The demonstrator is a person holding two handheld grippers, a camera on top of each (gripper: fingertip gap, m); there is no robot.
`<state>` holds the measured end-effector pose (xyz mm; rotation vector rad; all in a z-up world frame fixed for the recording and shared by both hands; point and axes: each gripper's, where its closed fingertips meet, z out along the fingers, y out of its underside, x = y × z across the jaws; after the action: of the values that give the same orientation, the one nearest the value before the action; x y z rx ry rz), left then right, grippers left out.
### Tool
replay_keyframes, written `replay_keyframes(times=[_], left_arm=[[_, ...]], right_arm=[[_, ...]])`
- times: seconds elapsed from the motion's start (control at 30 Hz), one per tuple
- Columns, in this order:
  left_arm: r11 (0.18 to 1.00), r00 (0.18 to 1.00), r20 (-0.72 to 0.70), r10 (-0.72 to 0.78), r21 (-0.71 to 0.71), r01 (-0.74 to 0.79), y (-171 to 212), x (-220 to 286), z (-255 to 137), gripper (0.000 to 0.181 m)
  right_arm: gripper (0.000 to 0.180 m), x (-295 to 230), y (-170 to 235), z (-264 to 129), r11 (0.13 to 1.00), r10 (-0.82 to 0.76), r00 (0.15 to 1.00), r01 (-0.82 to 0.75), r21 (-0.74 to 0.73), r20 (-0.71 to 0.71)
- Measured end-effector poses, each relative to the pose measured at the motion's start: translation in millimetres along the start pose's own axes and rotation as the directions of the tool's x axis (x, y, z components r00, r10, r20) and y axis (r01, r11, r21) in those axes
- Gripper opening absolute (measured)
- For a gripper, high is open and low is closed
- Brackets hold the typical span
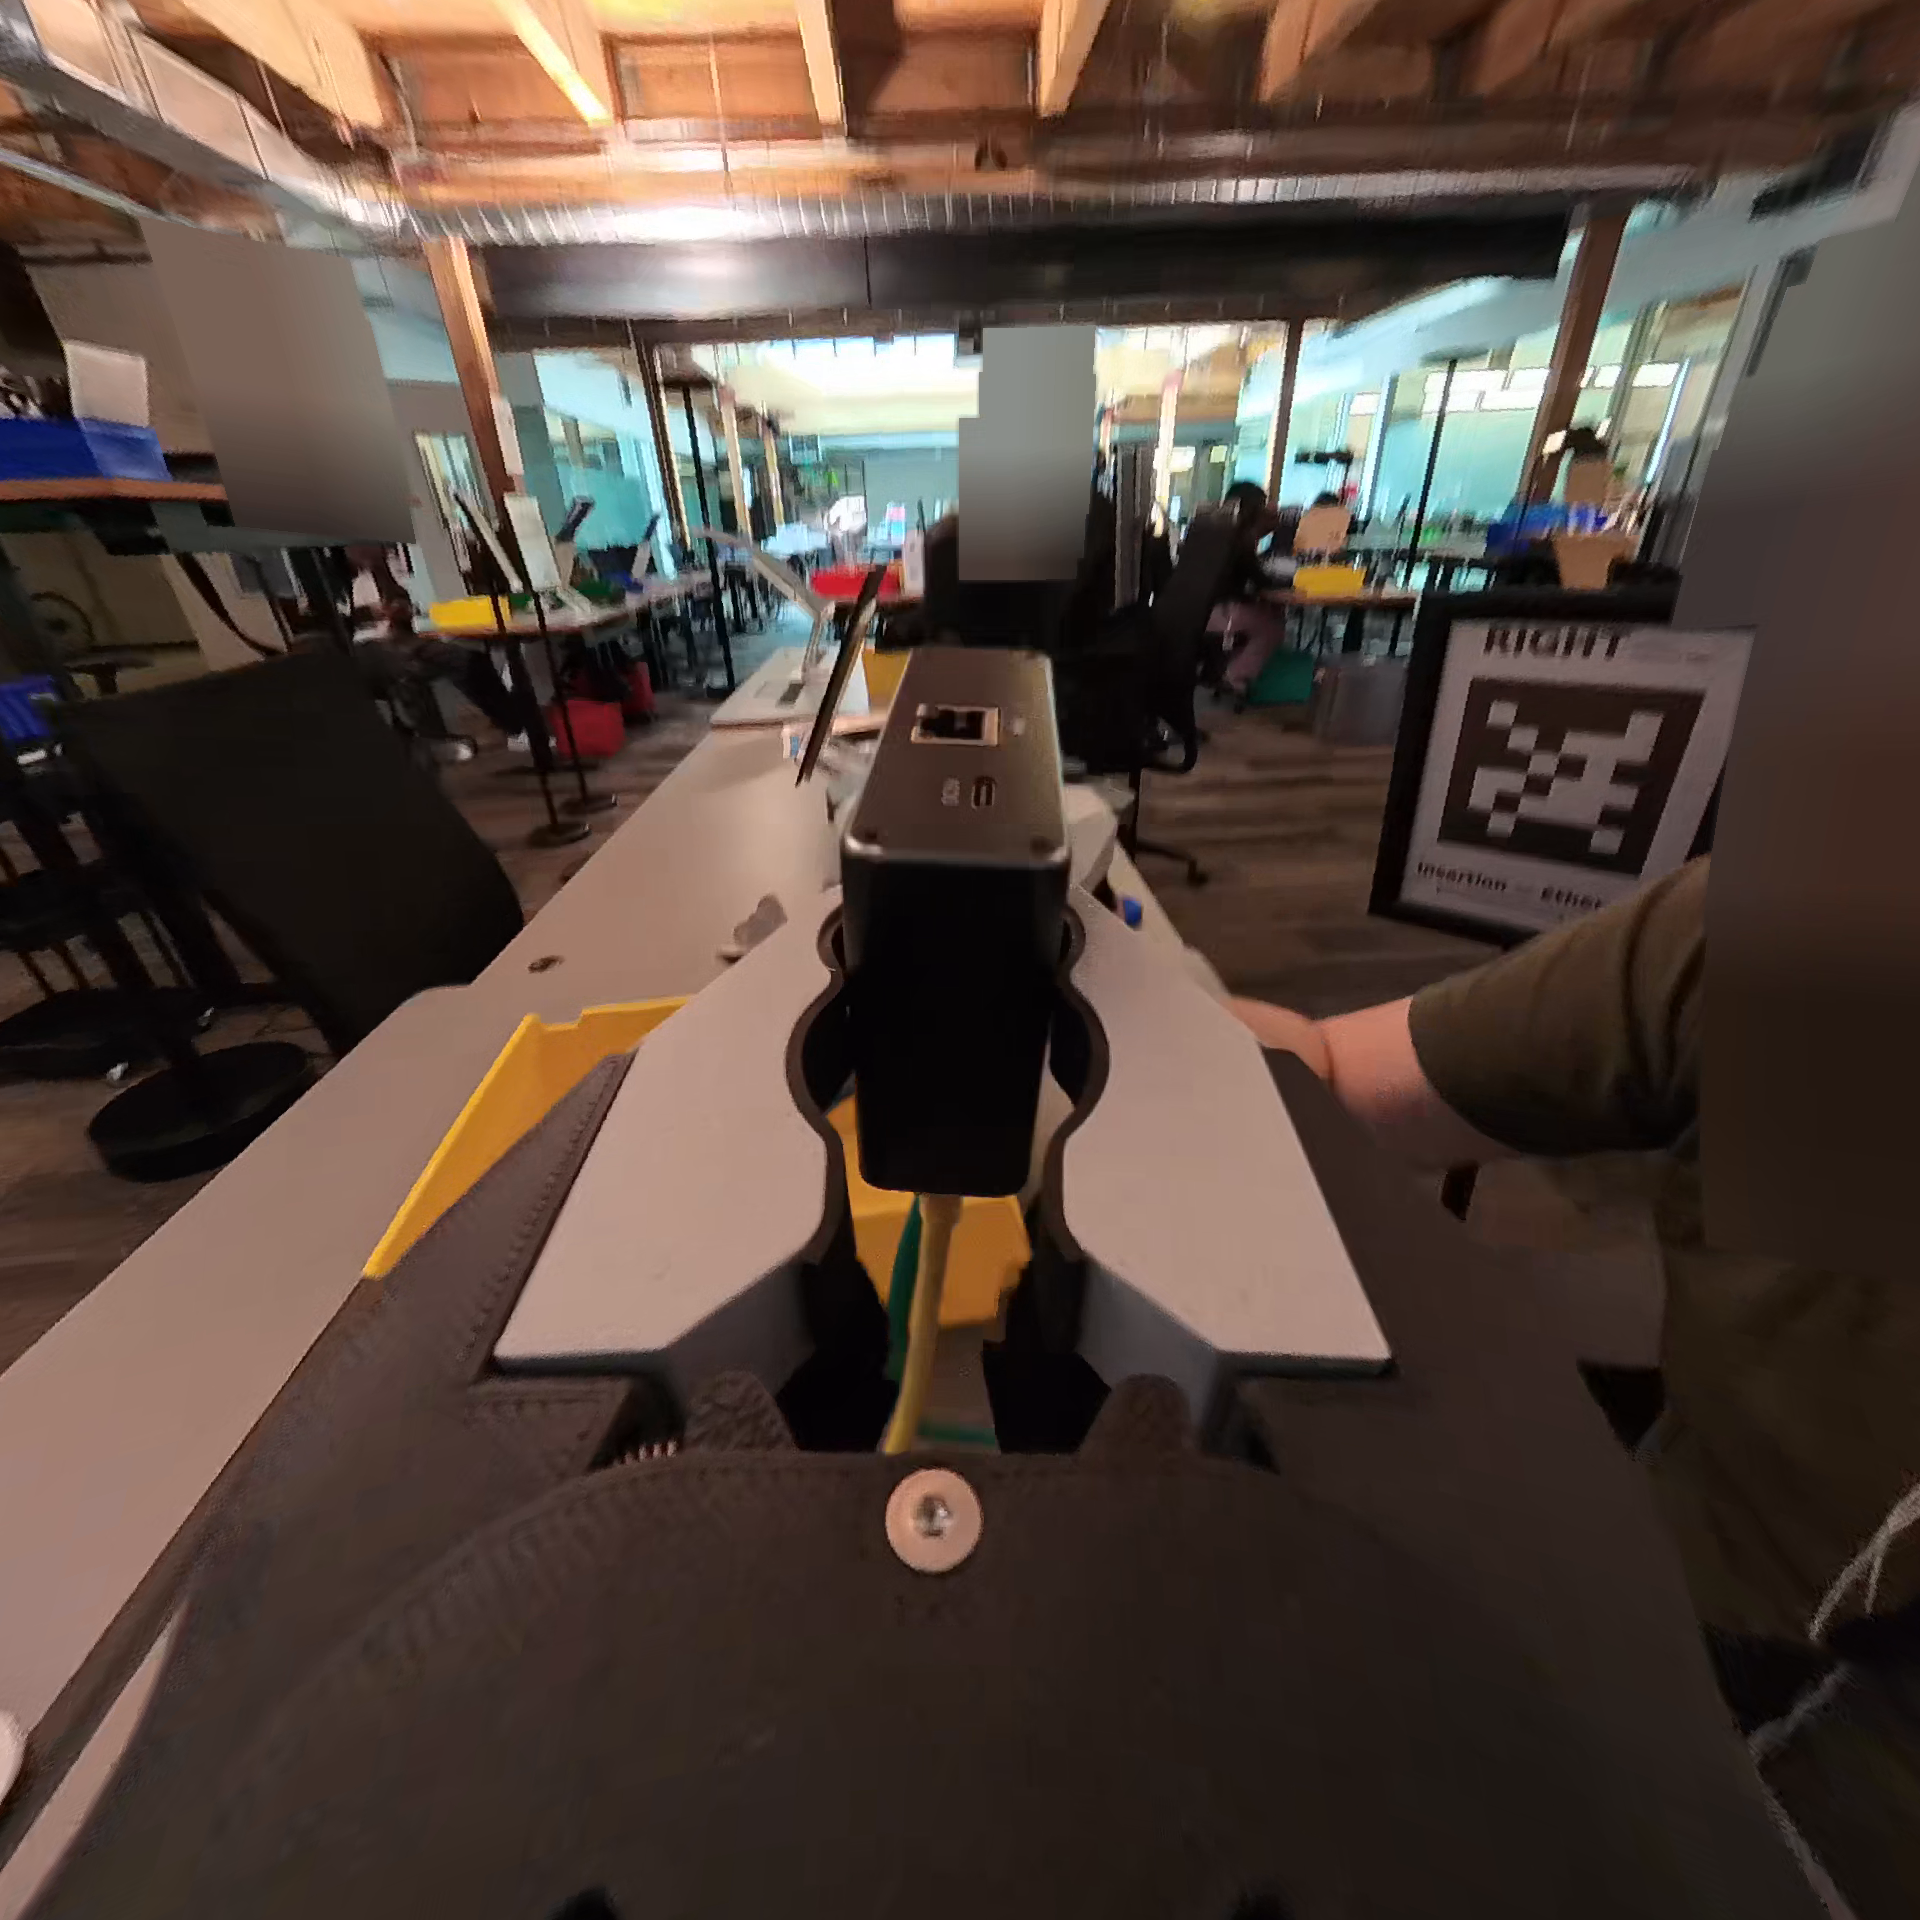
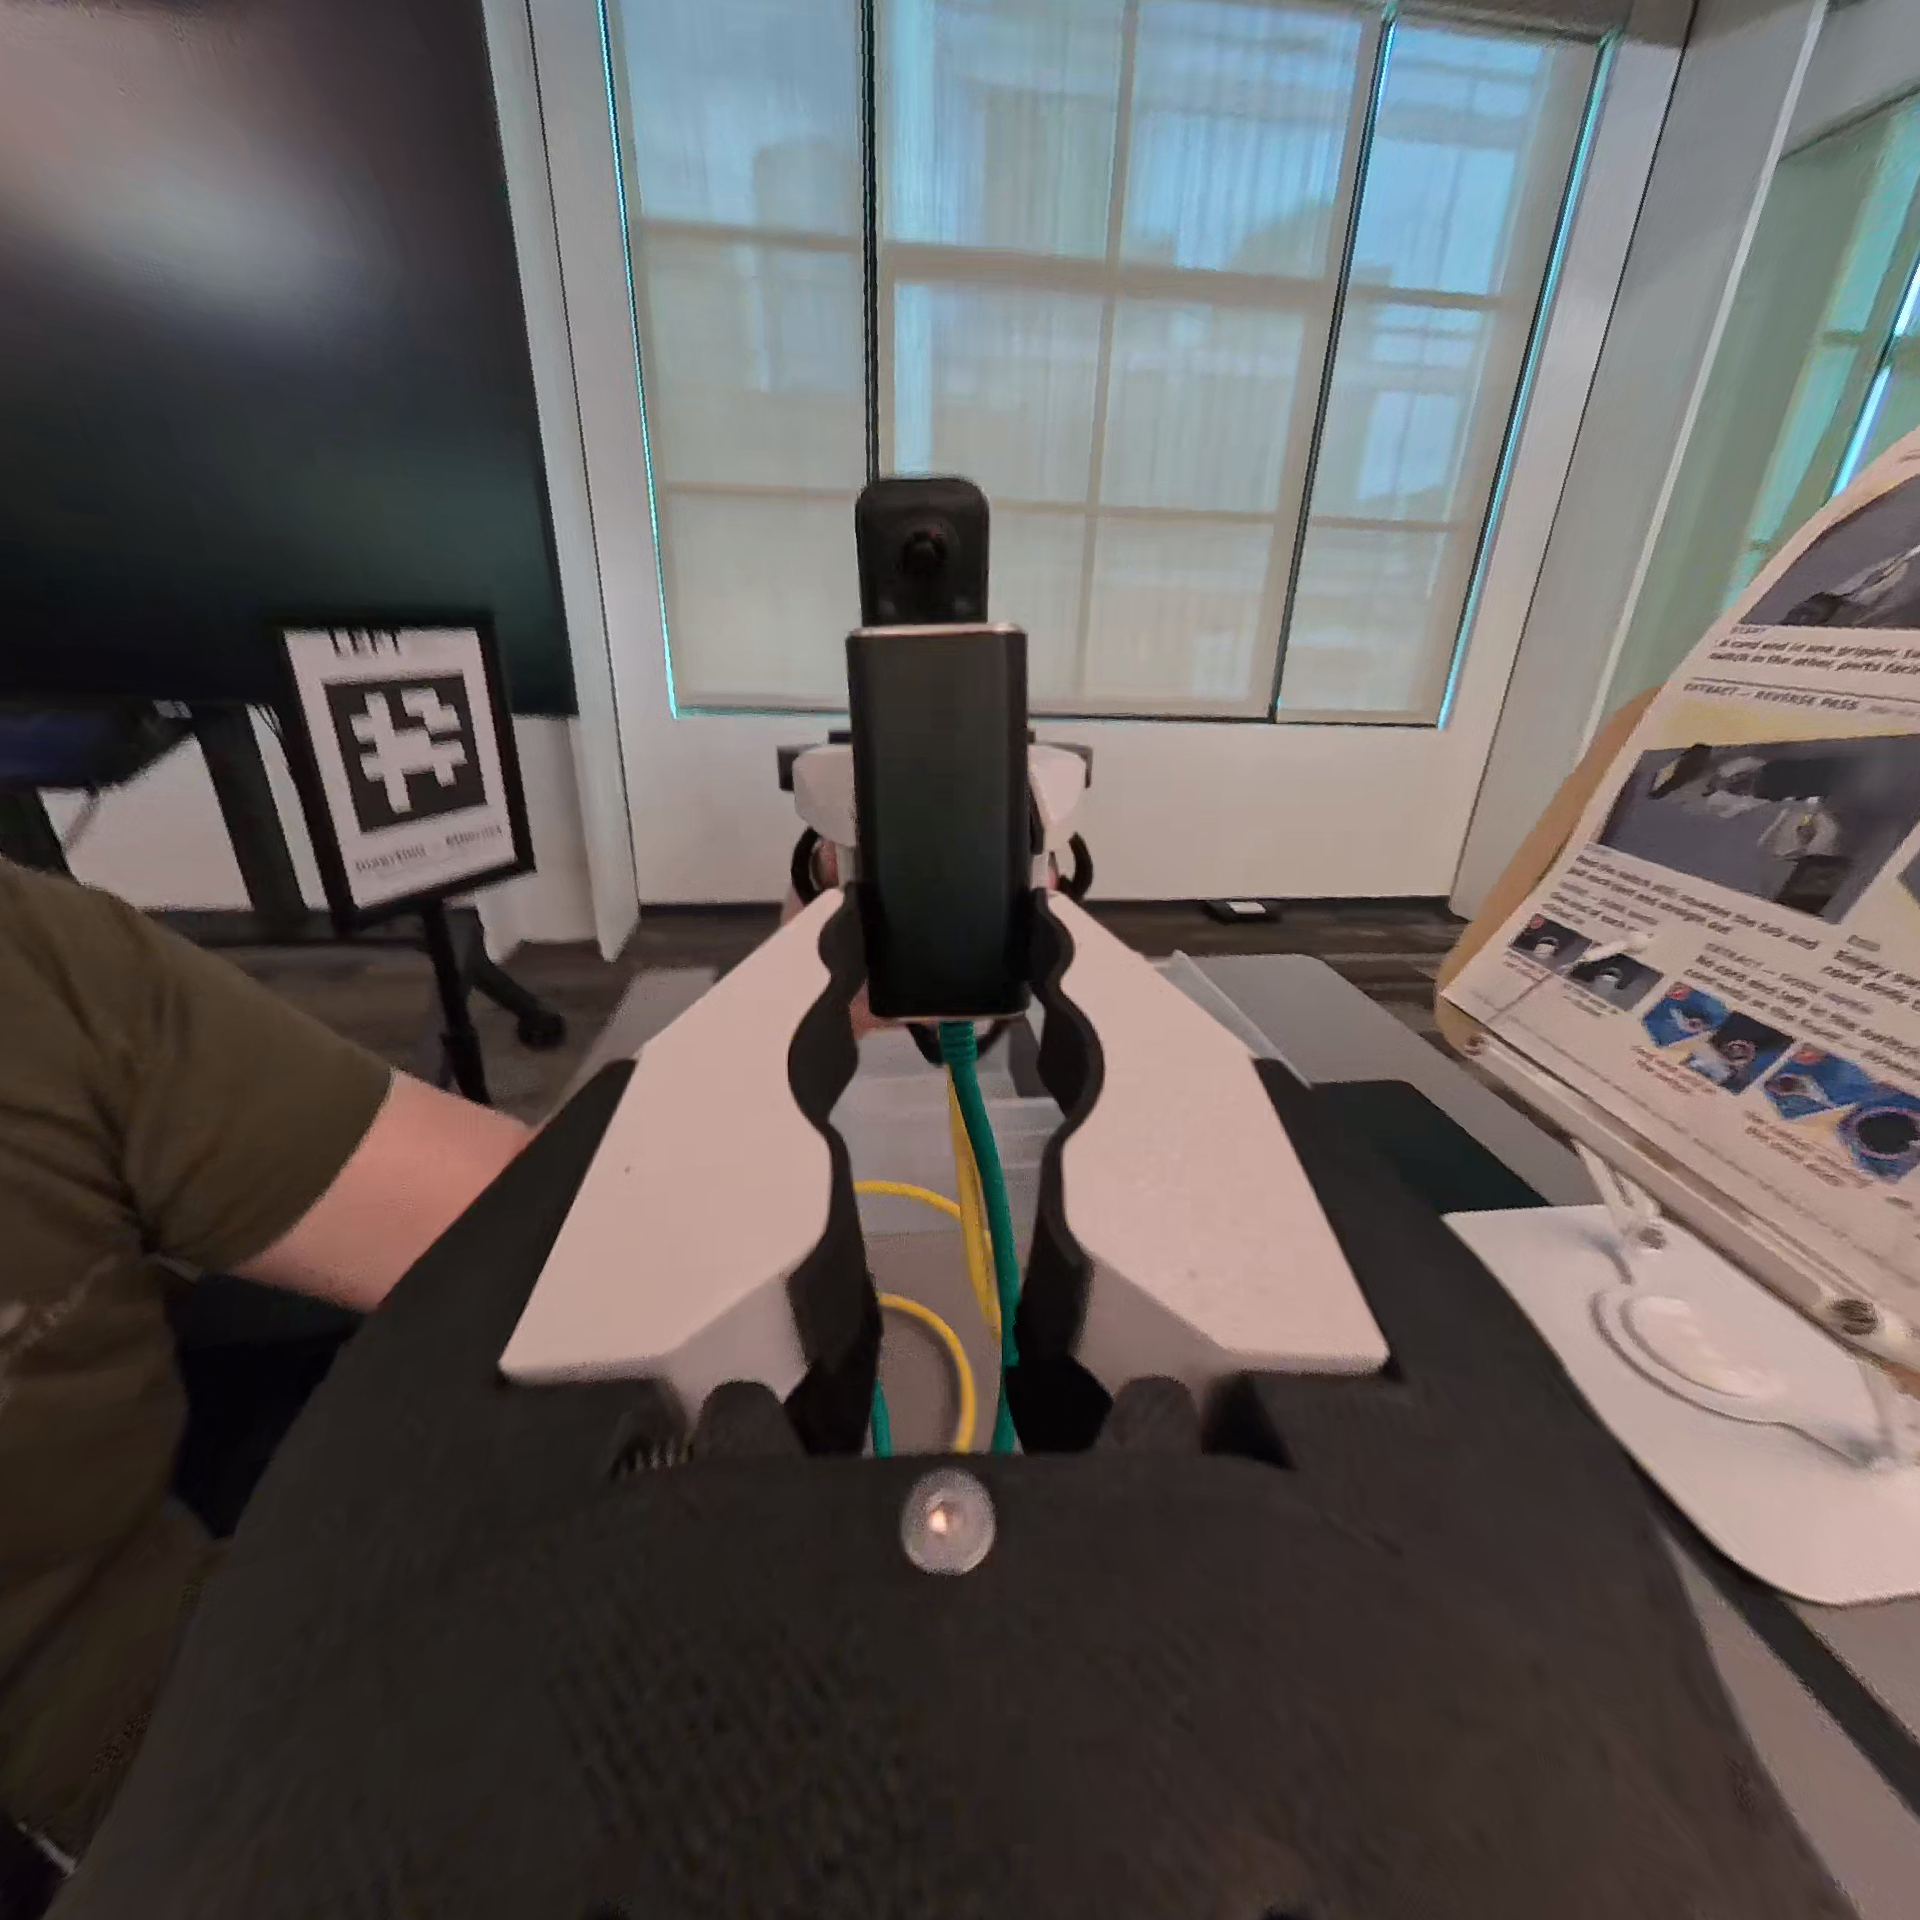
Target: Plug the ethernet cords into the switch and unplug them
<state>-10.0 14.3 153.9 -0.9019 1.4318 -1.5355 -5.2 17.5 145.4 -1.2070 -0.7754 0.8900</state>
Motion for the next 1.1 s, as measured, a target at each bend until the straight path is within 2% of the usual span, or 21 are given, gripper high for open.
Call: replay_keyframes(times=[0.17,0.27,0.33,0.4,0.47,0.5,0.53,0.6,0.67,0.8,0.87,0.93,1.0,1.1], left_arm=[[0.963,0.992,0.036,0.119,-0.246,-0.106,39,-3,-3,0.053],[0.907,0.974,0.074,0.213,-0.386,-0.169,64,-13,-2,0.048],[0.901,0.976,0.060,0.211,-0.399,-0.170,68,-12,0,0.046],[0.906,0.979,0.034,0.202,-0.387,-0.174,65,-8,2,0.041],[0.928,0.983,0.017,0.183,-0.334,-0.167,52,-3,5,0.034],[0.940,0.982,0.054,0.181,-0.303,-0.157,44,-7,5,0.033],[0.950,0.978,0.104,0.181,-0.275,-0.147,36,-13,2,0.033],[0.971,0.979,0.145,0.146,-0.209,-0.114,24,-19,-5,0.033],[0.989,0.993,0.089,0.078,-0.131,-0.066,14,-13,-11,0.034],[0.999,0.999,-0.024,0.037,-0.035,-0.038,-1,5,-14,0.033],[0.999,0.998,-0.048,0.030,-0.017,-0.031,-3,9,-12,0.033],[1.000,0.997,-0.080,0.007,-0.008,-0.008,-3,12,-9,0.033],[1.000,0.997,-0.077,0.008,-0.018,-0.009,2,10,-5,0.033],[0.995,0.998,-0.023,0.065,-0.076,-0.066,15,2,-3,0.036]], right_arm=[[0.030,0,18,4,0.972,-0.153,0.986,0.138,-0.189,-0.064],[0.030,-3,28,4,0.938,-0.229,0.971,0.201,-0.283,-0.069],[0.030,-3,30,1,0.919,-0.259,0.963,0.224,-0.325,-0.070],[0.031,-5,25,-1,0.914,-0.284,0.955,0.243,-0.325,-0.083],[0.033,-6,9,-2,0.911,-0.357,0.926,0.316,-0.264,-0.123],[0.040,-6,-2,-4,0.908,-0.394,0.906,0.357,-0.220,-0.156],[0.055,-8,-13,-6,0.912,-0.401,0.898,0.371,-0.175,-0.184],[0.060,-9,-23,-9,0.932,-0.359,0.908,0.336,-0.136,-0.215],[0.060,-7,-19,-8,0.945,-0.318,0.925,0.291,-0.149,-0.209],[0.062,10,20,-6,0.928,-0.270,0.946,0.206,-0.309,-0.180],[0.055,1,37,-1,0.921,-0.211,0.973,0.166,-0.352,-0.093],[0.047,1,47,4,0.910,-0.213,0.974,0.170,-0.378,-0.075],[0.003,-4,56,3,0.887,-0.244,0.970,0.218,-0.408,-0.013],[0.003,12,64,-5,0.833,-0.294,0.953,0.214,-0.510,-0.079]])
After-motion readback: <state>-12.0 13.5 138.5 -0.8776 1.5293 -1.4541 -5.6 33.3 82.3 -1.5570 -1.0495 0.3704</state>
